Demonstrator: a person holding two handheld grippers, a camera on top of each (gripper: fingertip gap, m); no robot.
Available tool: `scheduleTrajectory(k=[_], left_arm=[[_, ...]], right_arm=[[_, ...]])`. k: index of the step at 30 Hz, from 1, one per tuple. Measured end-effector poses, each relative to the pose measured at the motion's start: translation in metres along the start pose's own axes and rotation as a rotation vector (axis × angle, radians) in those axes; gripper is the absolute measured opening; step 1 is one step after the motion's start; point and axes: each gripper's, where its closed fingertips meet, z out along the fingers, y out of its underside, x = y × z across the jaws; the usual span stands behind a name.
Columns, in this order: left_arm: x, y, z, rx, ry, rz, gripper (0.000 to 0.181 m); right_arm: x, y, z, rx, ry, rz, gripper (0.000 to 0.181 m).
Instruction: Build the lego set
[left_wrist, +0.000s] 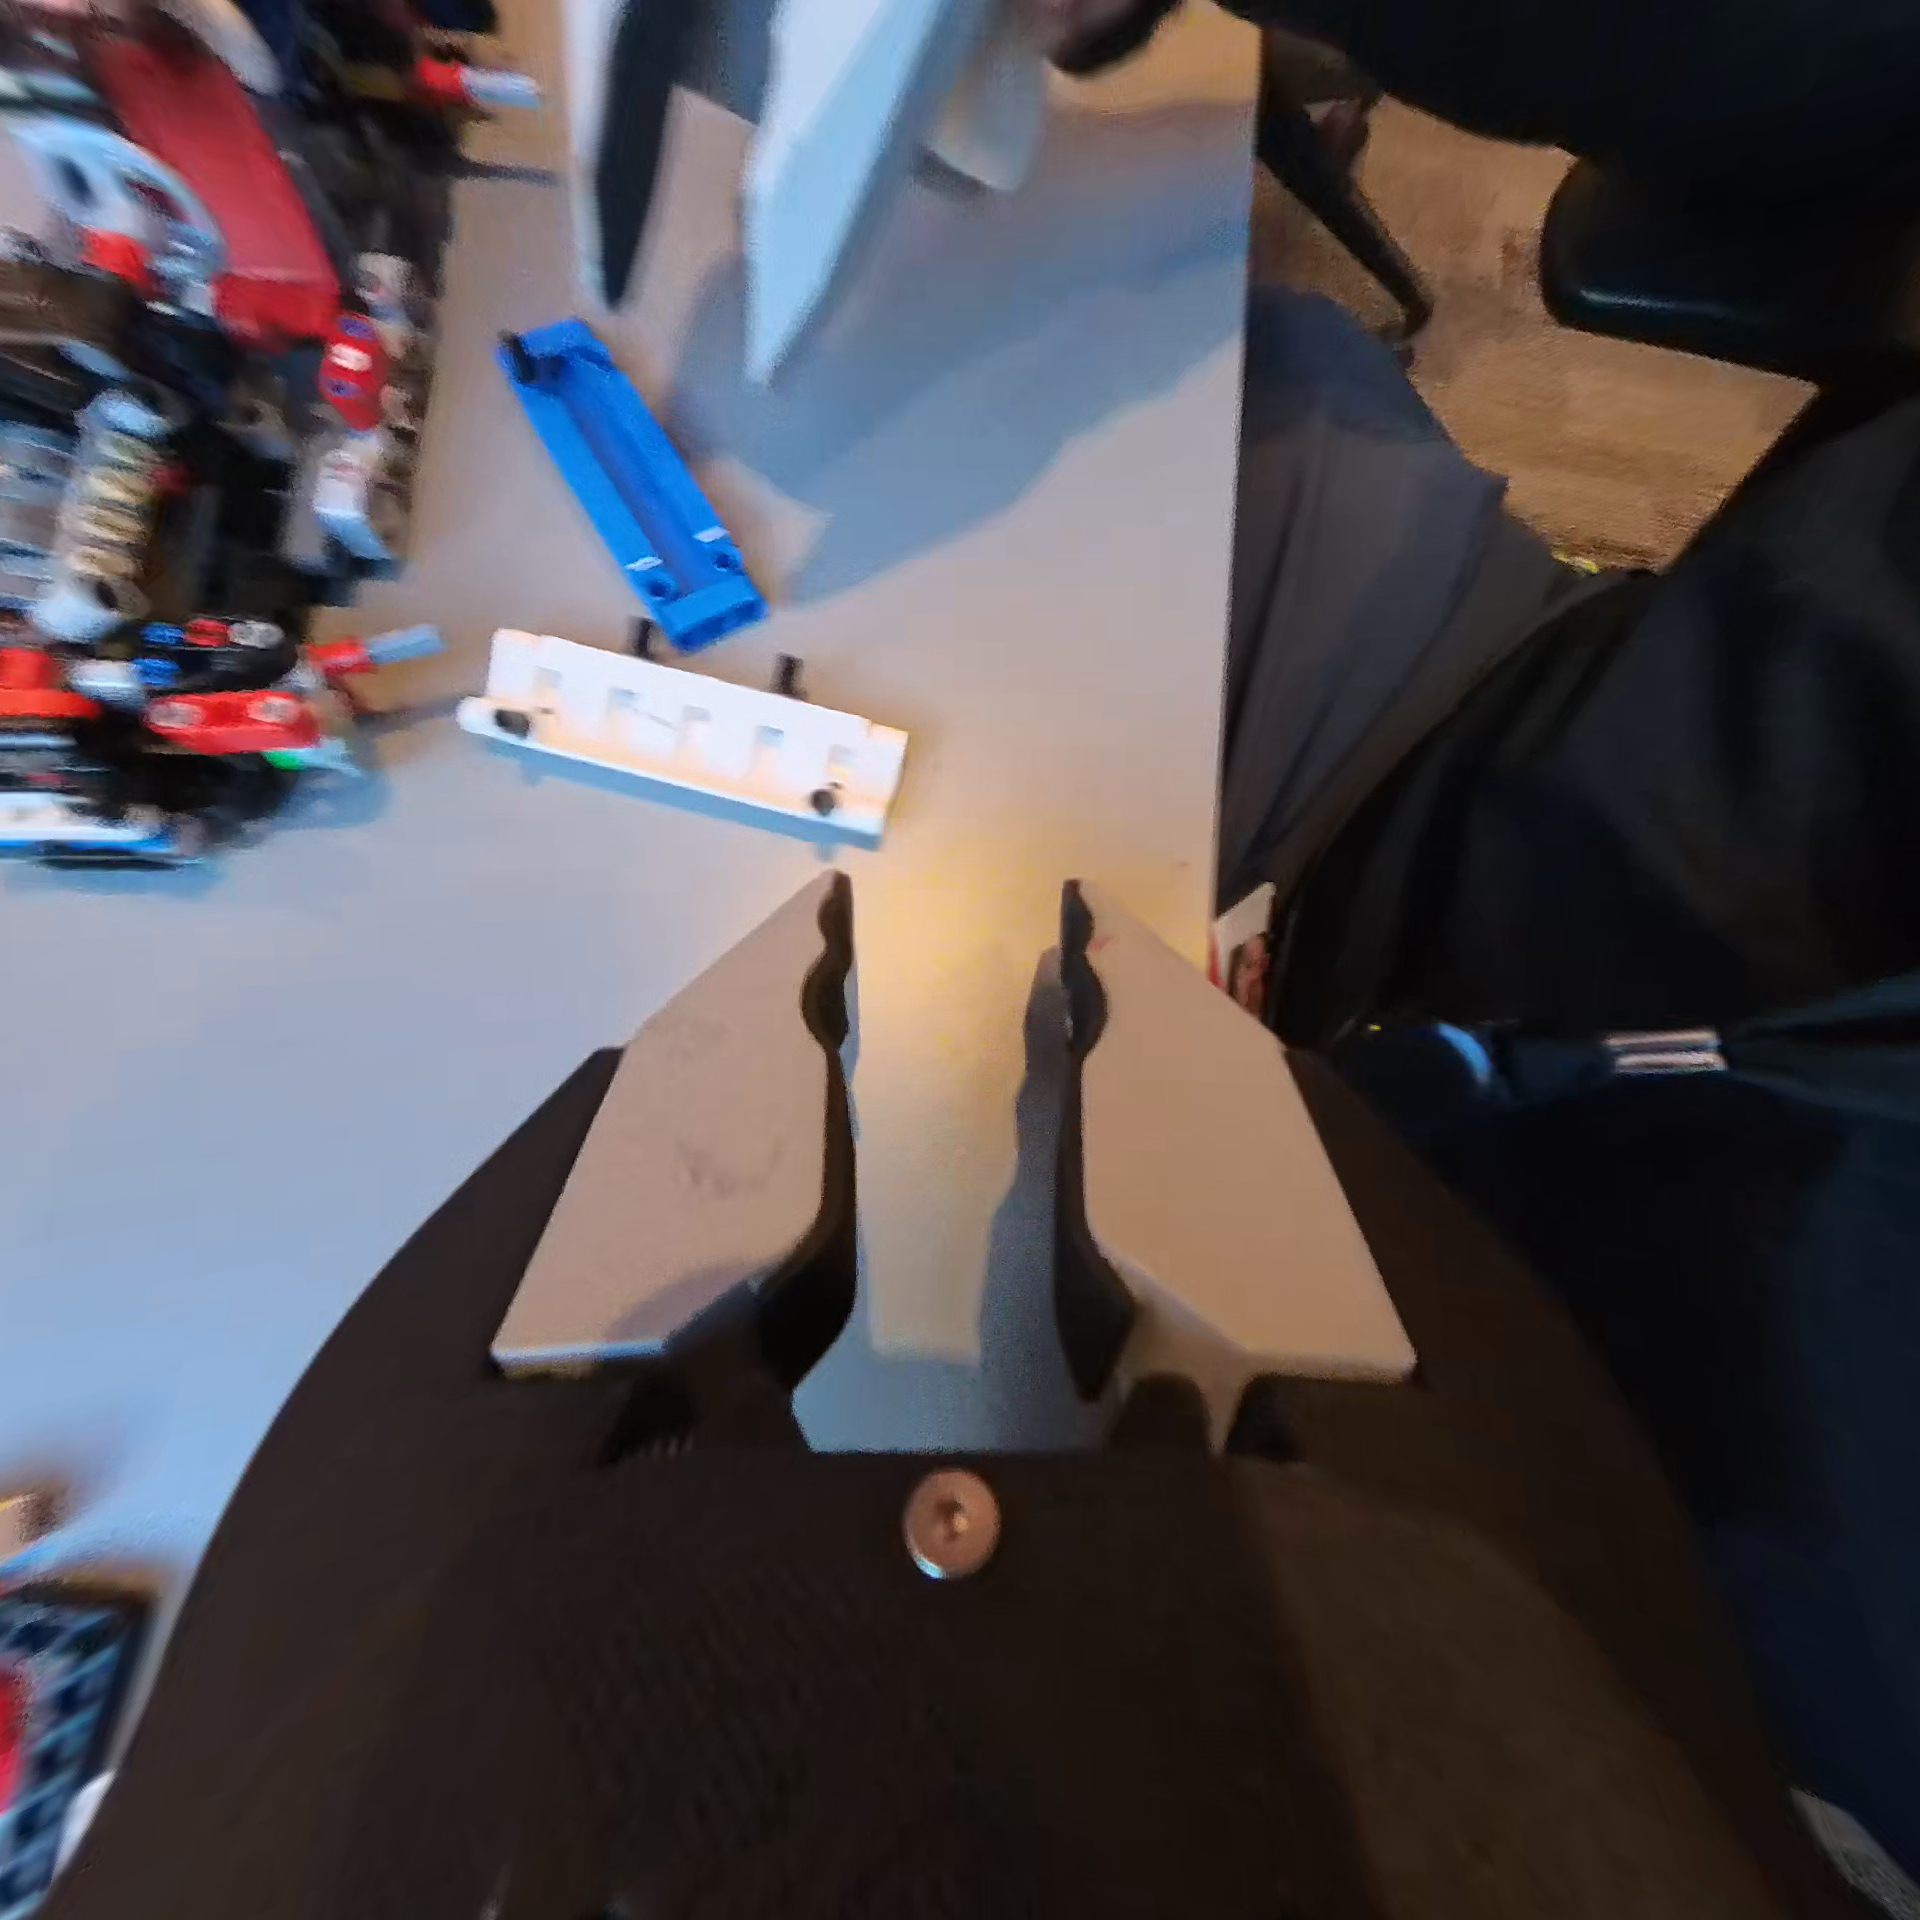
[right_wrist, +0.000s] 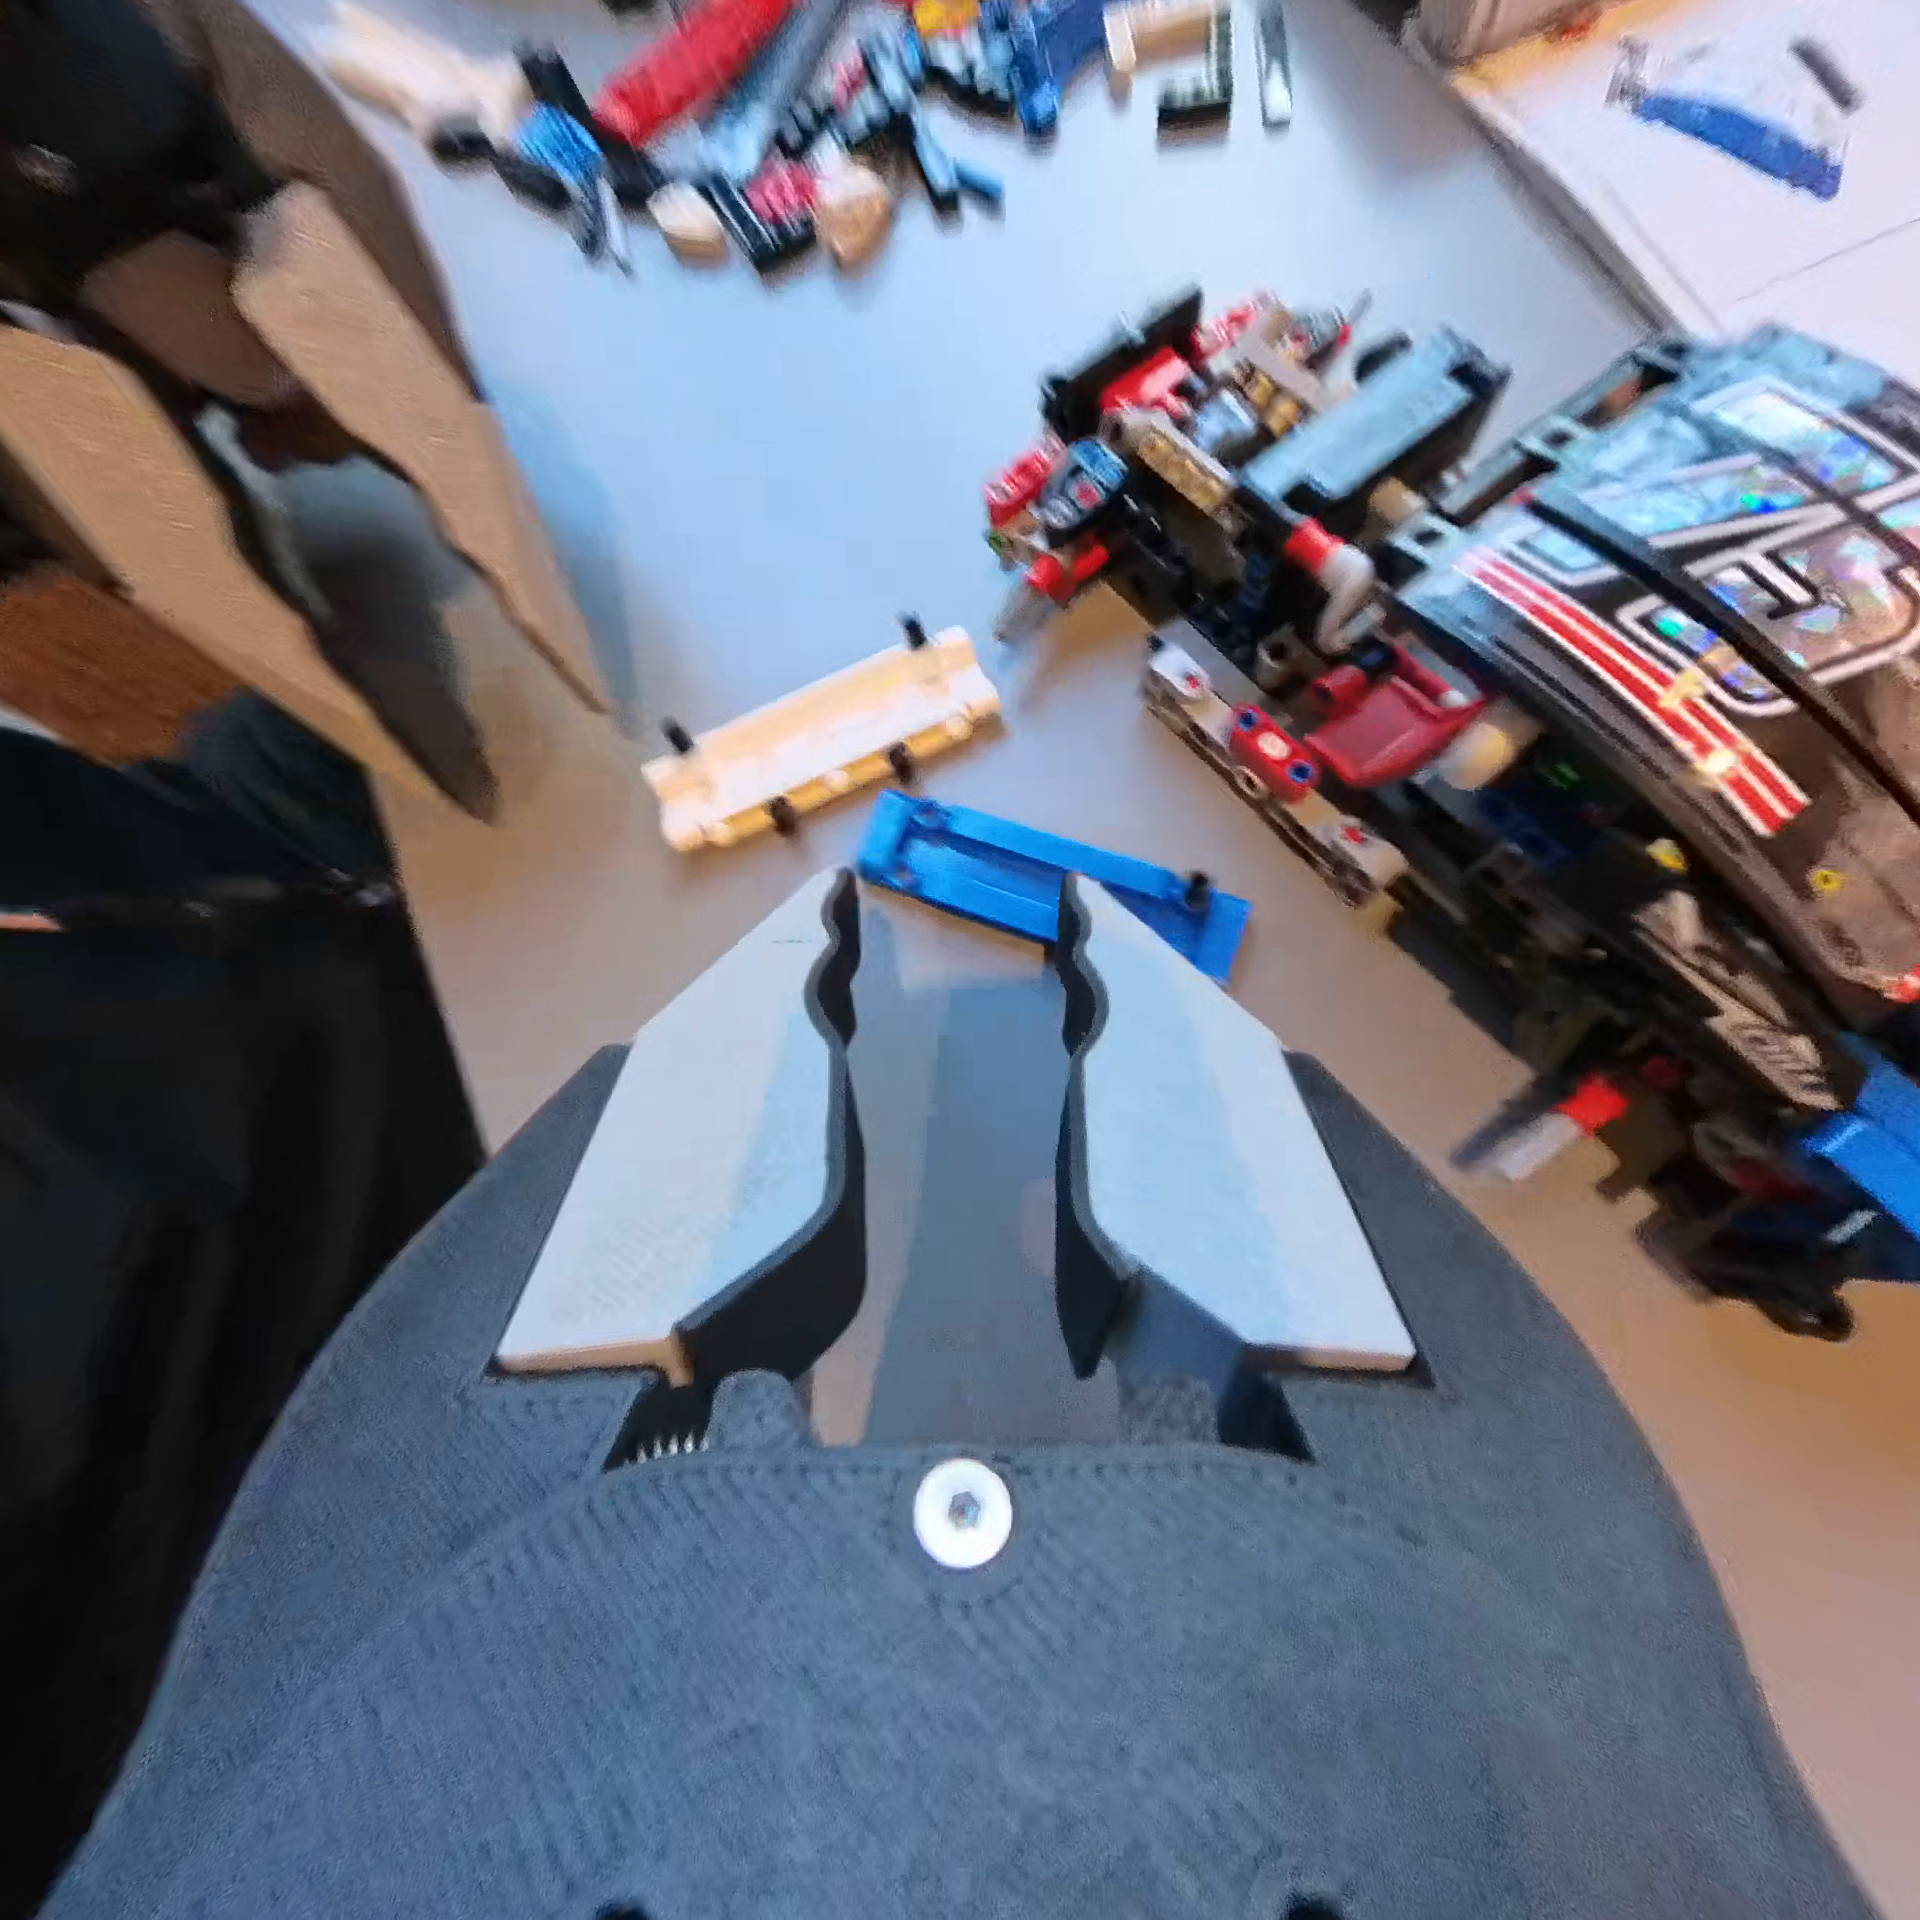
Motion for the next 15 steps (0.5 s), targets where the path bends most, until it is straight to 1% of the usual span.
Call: scheduleTrajectory(k=[2,5,7,8,10,13,15], left_arm=[[-0.022,-0.006,-0.009,0.01,-0.057,0.015,0.038],[-0.054,-0.017,-0.014,0.023,-0.089,-0.006,0.041],[-0.067,-0.022,-0.012,0.032,-0.081,-0.02,0.041],[-0.07,-0.023,-0.009,0.032,-0.072,-0.026,0.041],[-0.072,-0.025,-0.003,0.039,-0.042,-0.034,0.04],[-0.072,-0.027,0.009,0.031,0.0,-0.063,0.038],[-0.075,-0.029,0.016,0.01,0.001,-0.078,0.038]], right_arm=[[-0.012,-0.008,0.006,0.038,0.021,0.004,0.034],[-0.007,0.003,0.026,-0.071,0.1,-0.075,0.031],[-0.009,0.018,0.033,-0.167,0.082,-0.136,0.028],[-0.012,0.023,0.032,-0.181,0.057,-0.186,0.029],[-0.016,0.034,0.02,-0.23,0.026,-0.283,0.013],[-0.005,0.056,-0.009,-0.366,0.038,-0.351,0.013],[0.005,0.068,-0.029,-0.436,0.07,-0.375,0.02]])
